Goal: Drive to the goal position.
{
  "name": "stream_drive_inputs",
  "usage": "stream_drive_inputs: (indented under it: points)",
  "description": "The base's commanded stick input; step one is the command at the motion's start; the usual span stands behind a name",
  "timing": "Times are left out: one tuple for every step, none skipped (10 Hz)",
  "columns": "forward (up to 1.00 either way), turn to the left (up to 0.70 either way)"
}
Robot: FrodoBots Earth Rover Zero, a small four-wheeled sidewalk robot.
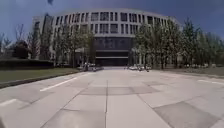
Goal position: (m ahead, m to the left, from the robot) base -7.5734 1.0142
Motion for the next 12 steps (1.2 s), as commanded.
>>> stream_drive_inputs:
  points:
    - [-0.7,-0.35]
    - [-0.7,-0.35]
    - [-0.7,-0.35]
    - [-0.7,-0.35]
    - [-0.7,-0.35]
    - [-0.7,-0.35]
    - [-0.7,-0.35]
    - [-0.7,-0.35]
    - [-0.7,-0.35]
    - [-0.7,-0.35]
    - [-0.7,-0.35]
    - [-0.7,-0.35]
